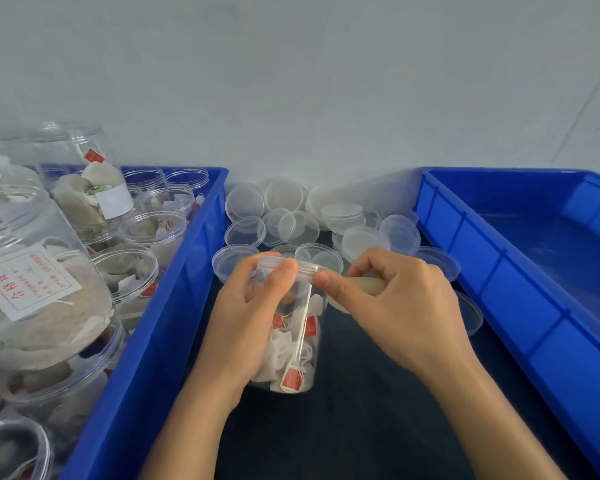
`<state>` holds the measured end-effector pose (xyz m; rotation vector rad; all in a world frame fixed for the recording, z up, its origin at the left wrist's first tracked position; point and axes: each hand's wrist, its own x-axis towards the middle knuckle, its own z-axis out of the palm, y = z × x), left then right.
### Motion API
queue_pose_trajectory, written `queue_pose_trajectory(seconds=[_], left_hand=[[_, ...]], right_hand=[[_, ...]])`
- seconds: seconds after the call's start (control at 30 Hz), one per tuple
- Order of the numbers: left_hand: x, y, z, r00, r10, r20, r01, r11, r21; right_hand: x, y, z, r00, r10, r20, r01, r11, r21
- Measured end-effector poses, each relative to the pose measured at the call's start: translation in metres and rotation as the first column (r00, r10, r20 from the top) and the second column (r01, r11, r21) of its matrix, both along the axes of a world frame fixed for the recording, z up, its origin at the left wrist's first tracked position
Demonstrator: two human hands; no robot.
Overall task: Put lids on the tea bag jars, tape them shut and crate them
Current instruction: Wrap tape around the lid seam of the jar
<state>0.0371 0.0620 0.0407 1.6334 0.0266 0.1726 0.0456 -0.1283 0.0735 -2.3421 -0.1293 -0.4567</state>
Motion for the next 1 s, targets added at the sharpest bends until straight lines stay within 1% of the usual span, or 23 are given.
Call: queue_pose_trajectory(seconds=[0.1, 0.2, 0.43, 0.57, 0.73, 0.8, 0.9, 1.0], left_hand=[[0.000, 0.002, 0.001, 0.999, -0.024, -0.035, 0.021, 0.998, -0.058], [-0.001, 0.004, 0.003, 0.997, -0.042, -0.069, 0.034, 0.993, -0.112], [-0.005, 0.007, 0.000, 0.975, -0.163, -0.151, 0.117, 0.954, -0.277], [-0.004, 0.004, 0.000, 0.975, -0.184, -0.123, 0.137, 0.939, -0.317], [-0.003, 0.004, -0.001, 0.972, -0.221, -0.085, 0.175, 0.913, -0.370], [-0.003, 0.004, -0.002, 0.965, -0.252, -0.071, 0.207, 0.900, -0.384], [-0.003, 0.004, -0.003, 0.947, -0.319, -0.042, 0.266, 0.849, -0.457], [-0.001, 0.002, -0.004, 0.934, -0.356, -0.013, 0.300, 0.805, -0.513]], right_hand=[[-0.001, -0.002, -0.001, 0.998, 0.035, 0.044, -0.033, 0.999, -0.040], [-0.001, -0.004, -0.002, 0.995, 0.092, 0.035, -0.090, 0.995, -0.042], [0.002, -0.010, -0.002, 0.974, 0.226, -0.022, -0.224, 0.973, 0.056], [0.003, -0.012, -0.004, 0.961, 0.274, -0.036, -0.269, 0.957, 0.108], [0.006, -0.014, -0.003, 0.944, 0.322, -0.069, -0.312, 0.942, 0.123], [0.008, -0.017, -0.004, 0.920, 0.379, -0.100, -0.362, 0.918, 0.160], [0.011, -0.020, -0.003, 0.862, 0.488, -0.136, -0.453, 0.863, 0.226], [0.013, -0.025, -0.002, 0.819, 0.554, -0.149, -0.510, 0.822, 0.255]])
